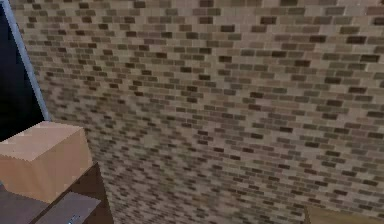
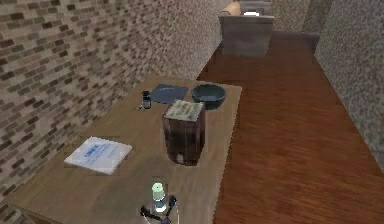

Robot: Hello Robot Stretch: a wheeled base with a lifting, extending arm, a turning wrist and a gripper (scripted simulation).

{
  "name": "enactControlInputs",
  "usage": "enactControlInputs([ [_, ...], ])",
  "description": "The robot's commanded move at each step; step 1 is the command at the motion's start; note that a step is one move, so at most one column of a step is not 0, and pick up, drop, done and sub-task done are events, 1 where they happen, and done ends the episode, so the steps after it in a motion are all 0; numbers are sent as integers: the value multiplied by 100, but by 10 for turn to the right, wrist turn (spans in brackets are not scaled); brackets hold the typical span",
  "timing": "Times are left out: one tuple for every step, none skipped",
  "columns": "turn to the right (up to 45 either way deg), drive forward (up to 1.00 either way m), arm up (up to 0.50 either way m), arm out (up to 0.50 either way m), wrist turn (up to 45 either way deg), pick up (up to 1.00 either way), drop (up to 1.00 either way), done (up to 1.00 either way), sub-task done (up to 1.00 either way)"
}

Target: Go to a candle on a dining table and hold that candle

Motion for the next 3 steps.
enactControlInputs([
  [0,0,0,0,0,100,0,0,0],
  [0,0,10,0,0,0,0,0,0],
  [0,0,0,0,0,0,0,100,0],
])
